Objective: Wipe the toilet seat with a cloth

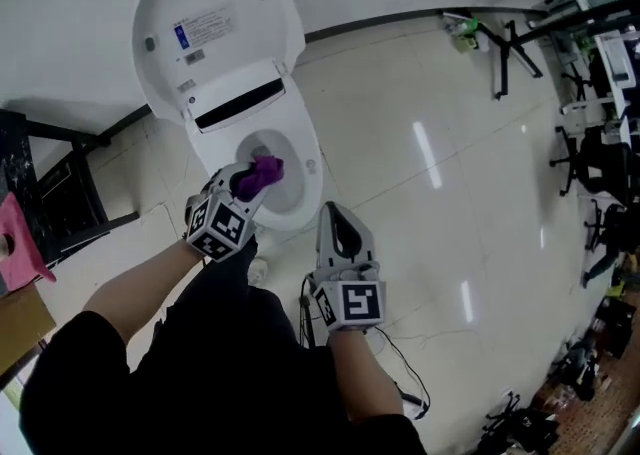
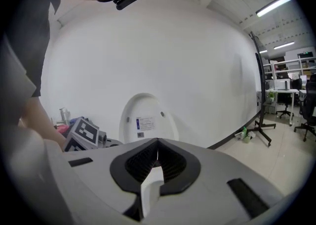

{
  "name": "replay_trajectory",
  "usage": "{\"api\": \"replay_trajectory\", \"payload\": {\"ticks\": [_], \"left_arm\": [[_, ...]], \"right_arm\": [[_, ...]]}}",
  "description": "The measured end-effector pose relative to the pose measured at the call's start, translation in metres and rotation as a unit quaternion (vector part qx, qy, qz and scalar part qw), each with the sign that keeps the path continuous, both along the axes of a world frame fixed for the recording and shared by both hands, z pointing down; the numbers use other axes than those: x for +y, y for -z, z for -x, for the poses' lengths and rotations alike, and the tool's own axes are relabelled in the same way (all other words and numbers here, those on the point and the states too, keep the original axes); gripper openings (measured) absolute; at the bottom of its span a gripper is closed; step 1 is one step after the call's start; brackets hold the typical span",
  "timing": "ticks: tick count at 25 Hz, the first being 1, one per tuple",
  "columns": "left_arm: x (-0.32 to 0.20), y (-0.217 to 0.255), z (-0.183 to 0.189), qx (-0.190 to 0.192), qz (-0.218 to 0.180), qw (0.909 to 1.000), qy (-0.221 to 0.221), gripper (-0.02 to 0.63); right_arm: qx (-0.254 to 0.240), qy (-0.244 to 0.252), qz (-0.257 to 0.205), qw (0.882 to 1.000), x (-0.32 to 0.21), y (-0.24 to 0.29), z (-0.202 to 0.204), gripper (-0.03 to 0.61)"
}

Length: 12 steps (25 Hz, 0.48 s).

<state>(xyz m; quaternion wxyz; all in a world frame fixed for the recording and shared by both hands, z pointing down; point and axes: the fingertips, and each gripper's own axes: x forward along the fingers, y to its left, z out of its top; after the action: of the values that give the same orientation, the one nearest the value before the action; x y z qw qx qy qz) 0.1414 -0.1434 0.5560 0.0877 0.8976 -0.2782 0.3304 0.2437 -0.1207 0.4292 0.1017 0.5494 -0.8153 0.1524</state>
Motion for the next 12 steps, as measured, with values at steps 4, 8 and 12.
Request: {"api": "replay_trajectory", "payload": {"ticks": [4,8,12], "left_arm": [[0.07,0.073,0.04,0.009,-0.026,0.9993,0.024,0.1],[0.124,0.136,0.081,0.028,-0.061,0.9959,0.06,0.1],[0.157,0.196,0.128,0.04,-0.11,0.9893,0.087,0.1]], "right_arm": [[0.0,0.022,-0.033,0.999,0.05,0.051,0.019,0.02],[-0.008,0.053,-0.049,0.997,0.088,0.084,0.047,0.031],[-0.007,0.096,-0.054,0.994,0.116,0.109,0.093,0.032]]}}
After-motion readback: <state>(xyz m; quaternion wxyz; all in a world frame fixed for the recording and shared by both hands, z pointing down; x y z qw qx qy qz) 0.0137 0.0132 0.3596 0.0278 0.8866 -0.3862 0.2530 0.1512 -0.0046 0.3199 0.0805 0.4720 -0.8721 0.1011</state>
